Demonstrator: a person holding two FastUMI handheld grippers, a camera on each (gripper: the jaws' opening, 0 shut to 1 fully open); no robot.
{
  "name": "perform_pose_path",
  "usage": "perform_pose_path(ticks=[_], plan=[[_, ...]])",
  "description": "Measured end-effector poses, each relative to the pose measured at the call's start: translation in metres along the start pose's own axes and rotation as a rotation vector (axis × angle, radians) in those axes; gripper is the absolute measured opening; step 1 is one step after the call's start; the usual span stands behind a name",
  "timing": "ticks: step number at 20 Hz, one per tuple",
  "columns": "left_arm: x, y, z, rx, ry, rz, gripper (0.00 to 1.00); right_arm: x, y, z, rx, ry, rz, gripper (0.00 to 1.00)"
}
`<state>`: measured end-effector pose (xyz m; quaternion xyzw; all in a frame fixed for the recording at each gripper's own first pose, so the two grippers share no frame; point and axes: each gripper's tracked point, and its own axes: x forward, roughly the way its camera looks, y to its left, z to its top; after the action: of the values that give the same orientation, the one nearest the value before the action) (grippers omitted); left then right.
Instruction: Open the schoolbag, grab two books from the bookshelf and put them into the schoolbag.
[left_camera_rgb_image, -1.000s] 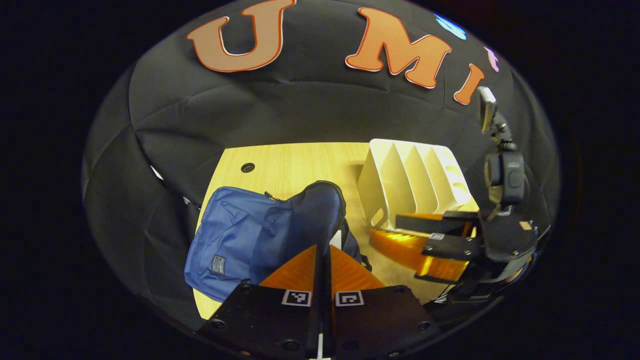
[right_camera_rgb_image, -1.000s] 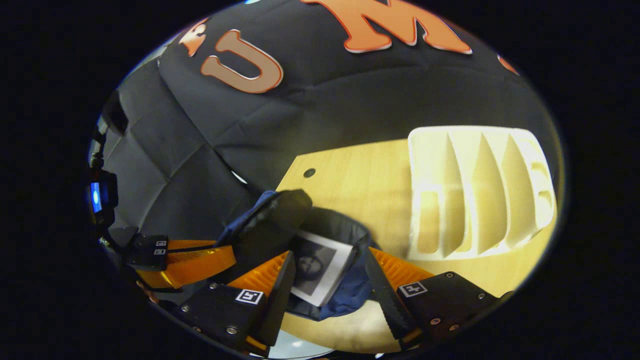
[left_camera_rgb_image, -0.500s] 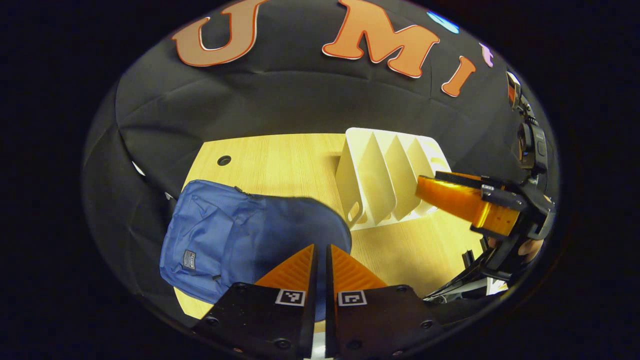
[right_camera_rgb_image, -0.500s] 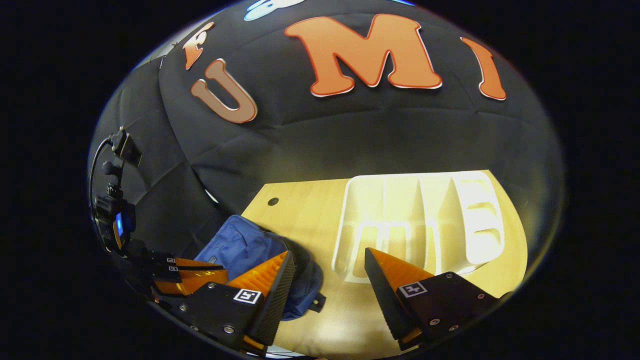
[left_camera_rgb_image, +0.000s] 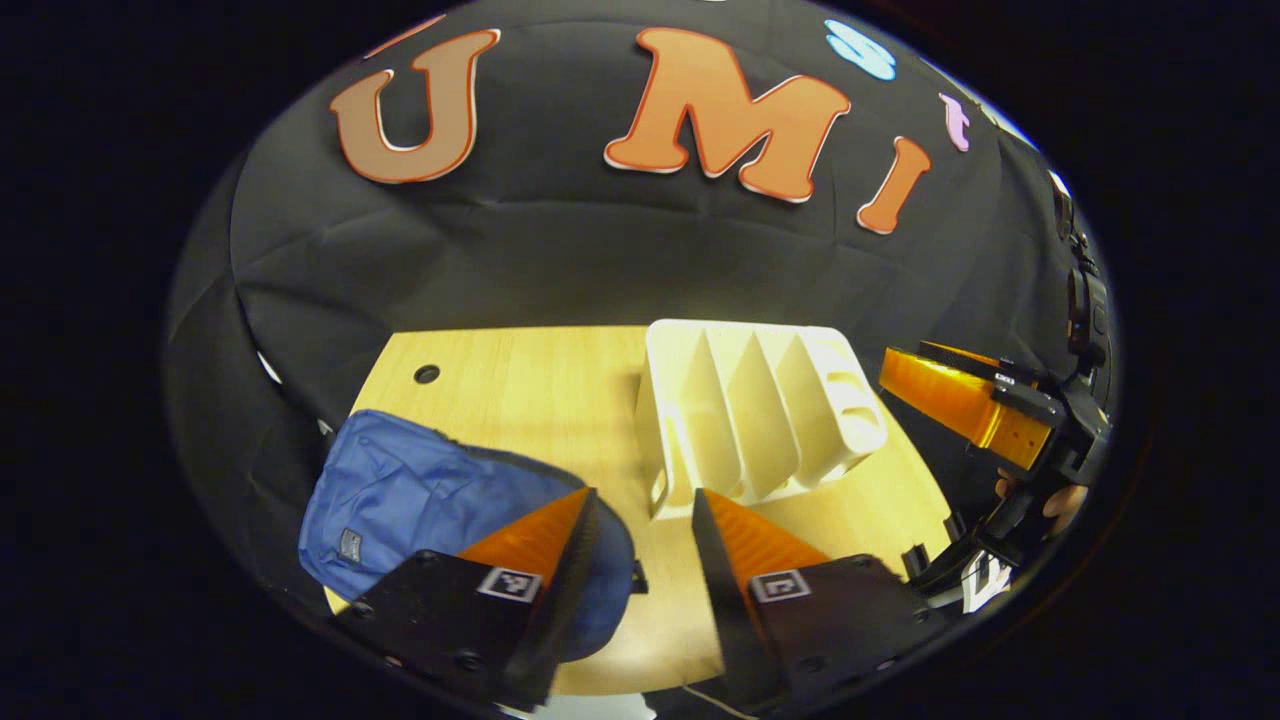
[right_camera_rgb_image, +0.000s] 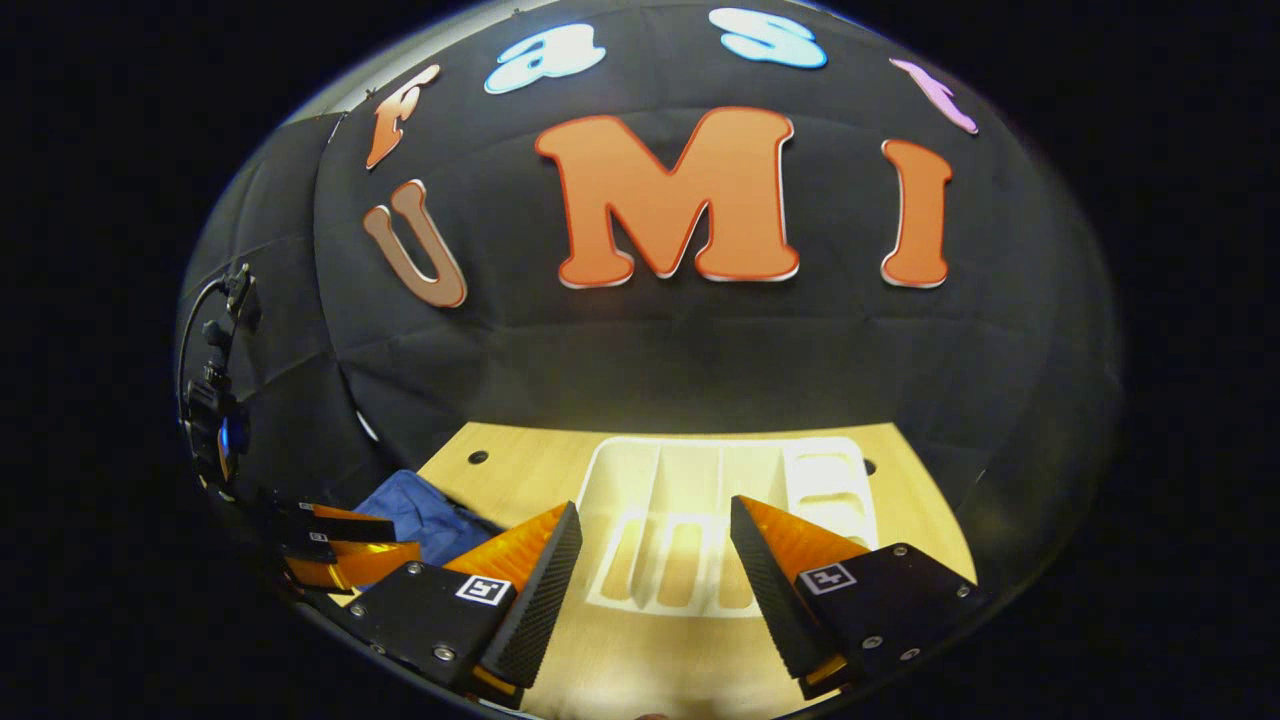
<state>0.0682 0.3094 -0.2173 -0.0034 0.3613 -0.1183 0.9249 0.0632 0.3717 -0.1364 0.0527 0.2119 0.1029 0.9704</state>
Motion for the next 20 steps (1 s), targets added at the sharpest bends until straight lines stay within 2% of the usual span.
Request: perform_pose_path(ticks=[2,3,4,6,9,16,18,20], plan=[[0.000,-0.015,0.027,0.017,-0.115,0.019,0.88,-0.008,-0.023,0.015,-0.016,-0.059,-0.043,0.94],[-0.002,-0.021,0.038,0.029,-0.175,0.031,0.93,-0.012,-0.030,0.022,-0.016,-0.083,-0.057,1.00],[-0.008,-0.026,0.049,0.040,-0.241,0.046,0.95,-0.018,-0.038,0.028,-0.013,-0.107,-0.070,0.95],[-0.020,-0.043,0.068,0.038,-0.366,0.063,0.99,-0.028,-0.053,0.043,-0.006,-0.168,-0.101,0.95],[-0.031,-0.057,0.088,0.038,-0.511,0.082,0.97,-0.042,-0.070,0.065,-0.004,-0.262,-0.127,0.94],[-0.075,-0.071,0.140,0.024,-0.843,0.143,0.94,-0.070,-0.083,0.097,0.026,-0.392,-0.154,0.94],[-0.088,-0.071,0.150,0.031,-0.895,0.189,0.93,-0.076,-0.084,0.106,0.031,-0.440,-0.165,0.94],[-0.087,-0.073,0.153,0.034,-0.913,0.197,0.93,-0.083,-0.085,0.114,0.017,-0.487,-0.182,0.94]])
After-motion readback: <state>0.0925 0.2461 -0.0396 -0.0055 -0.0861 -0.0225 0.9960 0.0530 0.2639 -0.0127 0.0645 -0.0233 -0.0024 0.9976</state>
